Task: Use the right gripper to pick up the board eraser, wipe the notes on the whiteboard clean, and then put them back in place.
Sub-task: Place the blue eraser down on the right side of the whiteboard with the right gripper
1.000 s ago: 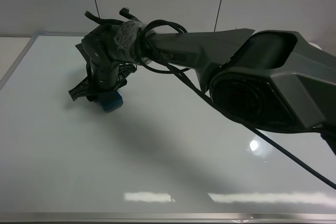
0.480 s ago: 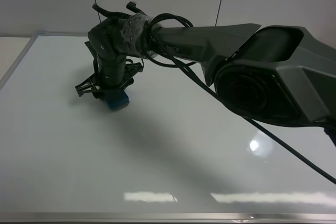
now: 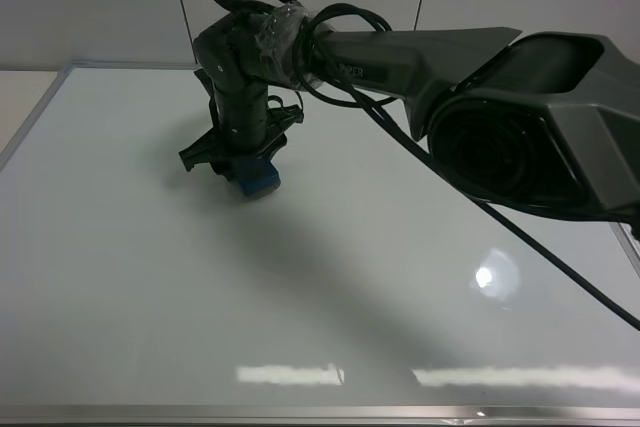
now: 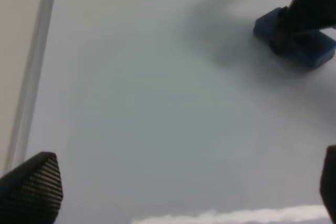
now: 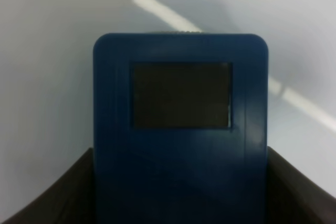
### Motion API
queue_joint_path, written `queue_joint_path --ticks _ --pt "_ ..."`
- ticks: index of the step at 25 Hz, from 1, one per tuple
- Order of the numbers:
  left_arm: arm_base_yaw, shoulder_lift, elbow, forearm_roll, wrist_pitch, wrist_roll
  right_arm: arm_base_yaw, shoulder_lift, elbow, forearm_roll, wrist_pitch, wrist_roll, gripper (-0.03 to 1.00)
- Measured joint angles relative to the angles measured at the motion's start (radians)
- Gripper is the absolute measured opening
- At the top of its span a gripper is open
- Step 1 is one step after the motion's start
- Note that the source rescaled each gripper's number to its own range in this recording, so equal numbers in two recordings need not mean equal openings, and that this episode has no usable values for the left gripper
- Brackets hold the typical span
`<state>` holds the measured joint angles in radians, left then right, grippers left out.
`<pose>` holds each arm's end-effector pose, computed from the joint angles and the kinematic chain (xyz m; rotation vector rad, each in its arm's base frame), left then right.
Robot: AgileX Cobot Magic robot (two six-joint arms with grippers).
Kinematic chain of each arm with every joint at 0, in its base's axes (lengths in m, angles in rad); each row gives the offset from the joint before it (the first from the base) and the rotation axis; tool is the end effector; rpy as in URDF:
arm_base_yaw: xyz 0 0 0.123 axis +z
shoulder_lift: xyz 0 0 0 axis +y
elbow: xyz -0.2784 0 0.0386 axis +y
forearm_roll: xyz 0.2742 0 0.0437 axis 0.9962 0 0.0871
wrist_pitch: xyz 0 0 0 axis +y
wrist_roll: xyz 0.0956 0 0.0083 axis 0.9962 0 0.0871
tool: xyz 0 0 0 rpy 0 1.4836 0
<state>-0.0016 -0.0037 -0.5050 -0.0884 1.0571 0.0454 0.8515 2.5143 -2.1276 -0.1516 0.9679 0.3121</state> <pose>0.0254 -0.0074 0.2898 0.0520 2.0291 -0.0780 0.3696 0.4039 0.1015 -0.8397 2.6842 0.0738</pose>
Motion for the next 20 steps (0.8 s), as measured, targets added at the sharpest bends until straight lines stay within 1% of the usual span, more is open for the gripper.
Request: queue_joint_path --ticks 7,10,12,14,20 --pt "0.000 0.000 0.000 0.000 0.000 0.000 -0.035 -0.024 0.007 0.008 0.057 -0.029 0.00" --pt "0.000 0.000 0.000 0.000 0.000 0.000 -0.050 -0.049 0.045 0.034 0.055 -0.051 0.00" --pt "0.000 0.000 0.000 0.000 0.000 0.000 -0.057 -0.083 0.101 0.038 0.045 -0.054 0.00" --pt "0.000 0.000 0.000 0.000 0.000 0.000 -0.063 -0.127 0.191 0.038 0.013 -0.057 0.00" --pt "0.000 0.000 0.000 0.000 0.000 0.000 -0.111 -0.321 0.520 0.034 -0.155 -0.021 0.00"
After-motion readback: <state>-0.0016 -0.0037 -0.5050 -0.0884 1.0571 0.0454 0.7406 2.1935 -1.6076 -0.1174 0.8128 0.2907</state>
